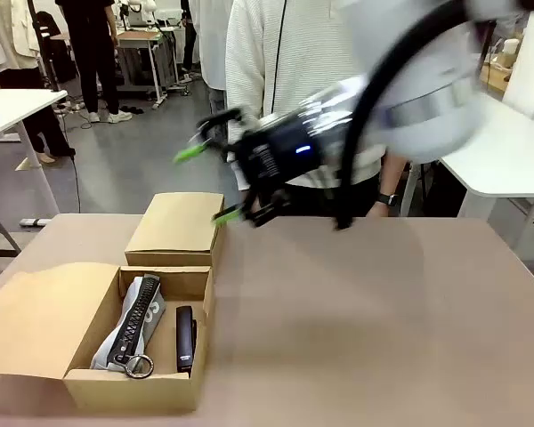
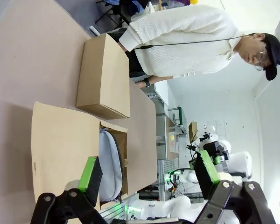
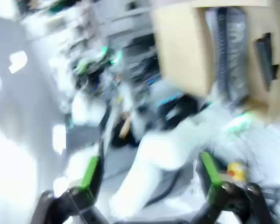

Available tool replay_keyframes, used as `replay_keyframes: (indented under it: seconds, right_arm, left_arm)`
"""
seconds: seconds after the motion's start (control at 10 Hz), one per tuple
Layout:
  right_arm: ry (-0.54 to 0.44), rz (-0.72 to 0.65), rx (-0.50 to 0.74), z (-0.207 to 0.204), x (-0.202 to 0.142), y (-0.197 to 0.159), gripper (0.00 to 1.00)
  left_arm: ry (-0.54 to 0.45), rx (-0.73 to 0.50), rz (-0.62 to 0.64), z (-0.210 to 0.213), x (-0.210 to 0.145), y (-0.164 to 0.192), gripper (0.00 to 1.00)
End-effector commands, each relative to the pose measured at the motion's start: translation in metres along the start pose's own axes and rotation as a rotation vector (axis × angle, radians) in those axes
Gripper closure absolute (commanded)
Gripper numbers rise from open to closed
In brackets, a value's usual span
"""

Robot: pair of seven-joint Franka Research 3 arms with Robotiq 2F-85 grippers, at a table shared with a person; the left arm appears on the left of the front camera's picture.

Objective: Place items inside the box.
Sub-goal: Pick up a Pencil pouch or Stapler and place it inside the Mailer Box closest to the robot.

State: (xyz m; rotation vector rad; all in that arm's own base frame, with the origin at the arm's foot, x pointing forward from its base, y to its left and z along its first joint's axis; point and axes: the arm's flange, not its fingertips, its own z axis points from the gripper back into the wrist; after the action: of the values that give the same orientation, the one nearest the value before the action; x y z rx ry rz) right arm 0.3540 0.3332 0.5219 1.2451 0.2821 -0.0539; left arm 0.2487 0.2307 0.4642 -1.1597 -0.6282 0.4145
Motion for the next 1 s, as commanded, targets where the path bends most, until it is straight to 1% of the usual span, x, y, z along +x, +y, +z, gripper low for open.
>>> replay_keyframes:
  seconds: [0.0,0.1,0.2,0.3,0.5,0.6,0.8,0.9]
  right_arm:
    - [0.119,-0.042,0.158,0.162,-0.013,-0.157,0.00]
    - [0.059,-0.023,0.158,0.182,-0.013,-0.175,0.00]
    - [-0.037,0.021,0.154,0.209,-0.016,-0.204,0.00]
    - [-0.076,0.043,0.175,0.228,-0.026,-0.225,0.00]
    - [-0.146,0.118,0.192,0.257,-0.057,-0.264,0.00]
    - [-0.277,0.044,0.176,0.267,-0.077,-0.287,0.00]
    - [-0.399,0.127,0.230,0.279,-0.128,-0.315,0.00]
    - [-0.467,0.153,0.288,0.278,-0.137,-0.322,0.00]
  left_arm:
    - [-0.006,-0.021,-0.014,-0.001,-0.002,0.000,0.00]
    - [-0.006,-0.021,-0.014,-0.001,-0.002,0.000,0.00]
    - [-0.006,-0.021,-0.014,-0.001,-0.002,0.000,0.00]
    - [-0.006,-0.021,-0.014,-0.001,-0.002,0.000,0.00]
    - [-0.006,-0.021,-0.014,-0.001,-0.002,0.000,0.00]
    - [-0.006,-0.021,-0.014,-0.001,-0.002,0.000,0.00]
    - [-0.006,-0.021,-0.014,-0.001,-0.002,0.000,0.00]
    - [-0.006,-0.021,-0.014,-0.001,-0.002,0.000,0.00]
